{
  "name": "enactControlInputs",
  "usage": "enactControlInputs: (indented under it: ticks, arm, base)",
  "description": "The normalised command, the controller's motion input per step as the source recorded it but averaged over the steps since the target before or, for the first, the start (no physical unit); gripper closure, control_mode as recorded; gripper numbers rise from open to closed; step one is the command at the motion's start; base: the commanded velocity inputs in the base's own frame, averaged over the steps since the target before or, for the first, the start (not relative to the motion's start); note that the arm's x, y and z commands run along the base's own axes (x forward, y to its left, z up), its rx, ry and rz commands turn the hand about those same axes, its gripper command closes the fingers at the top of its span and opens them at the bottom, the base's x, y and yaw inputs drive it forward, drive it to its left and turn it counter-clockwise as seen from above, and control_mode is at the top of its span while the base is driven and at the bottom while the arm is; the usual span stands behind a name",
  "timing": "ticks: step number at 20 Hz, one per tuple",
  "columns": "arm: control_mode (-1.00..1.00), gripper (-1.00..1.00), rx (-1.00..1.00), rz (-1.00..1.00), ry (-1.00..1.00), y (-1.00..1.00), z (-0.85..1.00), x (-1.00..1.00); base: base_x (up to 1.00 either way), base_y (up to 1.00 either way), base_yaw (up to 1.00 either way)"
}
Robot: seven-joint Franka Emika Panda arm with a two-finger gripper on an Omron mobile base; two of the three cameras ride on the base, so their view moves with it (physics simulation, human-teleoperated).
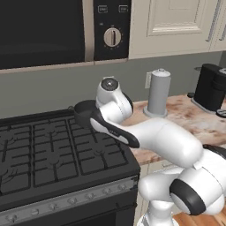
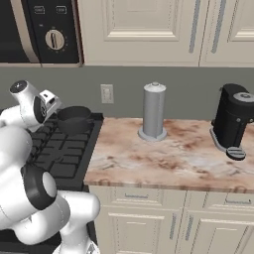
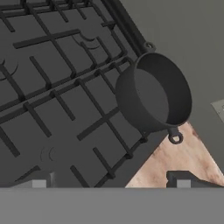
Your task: Move the pot and pan from the stove into the sink.
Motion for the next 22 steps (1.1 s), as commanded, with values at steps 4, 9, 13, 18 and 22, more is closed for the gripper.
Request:
enactControlInputs:
  ticks: [4, 9, 13, 18, 22]
  arm:
    - [-1.0, -1.0, 0.0, 0.0, 0.0, 0.0, -0.01, 0.04]
    - [-1.0, -1.0, -0.03, 0.0, 0.0, 0.0, -0.08, 0.17]
    - [-1.0, -1.0, -0.06, 0.0, 0.02, 0.01, -0.15, 0.33]
    - [-1.0, -1.0, -0.06, -0.01, 0.02, 0.0, -0.14, 0.34]
    - [-1.0, -1.0, -0.04, 0.0, 0.05, 0.03, -0.2, 0.27]
  base:
    - [0.0, 0.0, 0.0]
    - [0.0, 0.0, 0.0]
    - [0.0, 0.0, 0.0]
    - [0.0, 0.0, 0.0]
    - [0.0, 0.0, 0.0]
